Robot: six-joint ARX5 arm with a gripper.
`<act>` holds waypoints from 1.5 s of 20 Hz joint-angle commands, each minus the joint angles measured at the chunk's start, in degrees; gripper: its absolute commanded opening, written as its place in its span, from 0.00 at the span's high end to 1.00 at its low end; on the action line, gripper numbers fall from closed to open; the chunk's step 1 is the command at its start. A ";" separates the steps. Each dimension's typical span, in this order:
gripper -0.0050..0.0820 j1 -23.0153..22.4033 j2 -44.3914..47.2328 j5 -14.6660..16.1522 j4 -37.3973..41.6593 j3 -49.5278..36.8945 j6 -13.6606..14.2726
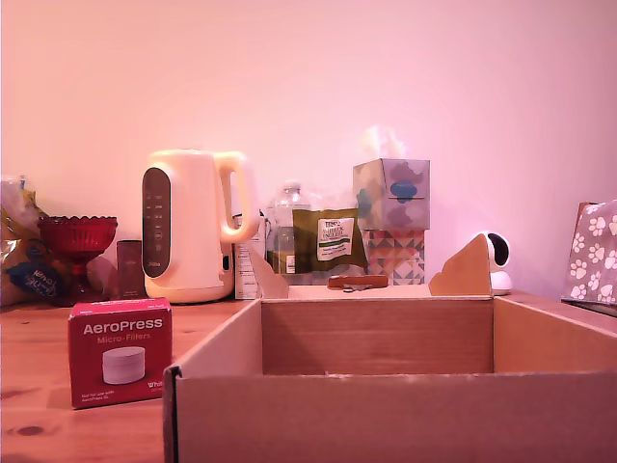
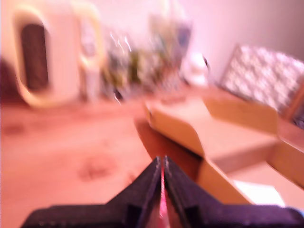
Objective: Pick the red carton of coffee filters and place it in the cardboard box
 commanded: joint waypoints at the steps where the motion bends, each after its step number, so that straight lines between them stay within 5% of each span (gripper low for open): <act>1: 0.97 -0.70 3.02 0.59 -1.22 3.48 0.31; 4: 0.97 -2.25 11.80 1.75 -7.19 10.03 6.86; 6: 0.97 -3.21 18.12 1.44 -12.90 14.88 15.65; 7: 0.97 -3.72 21.29 1.09 -14.84 17.05 16.48; 9: 0.97 -4.94 28.17 -0.07 -16.52 20.13 27.17; 12: 0.97 -6.80 37.07 -1.53 -15.30 21.31 36.54; 15: 0.94 -8.52 44.96 -1.88 -11.89 21.31 39.98; 19: 0.78 -9.22 51.19 -1.95 -6.82 21.31 40.39; 23: 0.22 -9.77 53.53 -1.95 -4.85 21.33 40.35; 30: 0.18 -12.07 57.48 -2.12 -1.73 21.31 40.37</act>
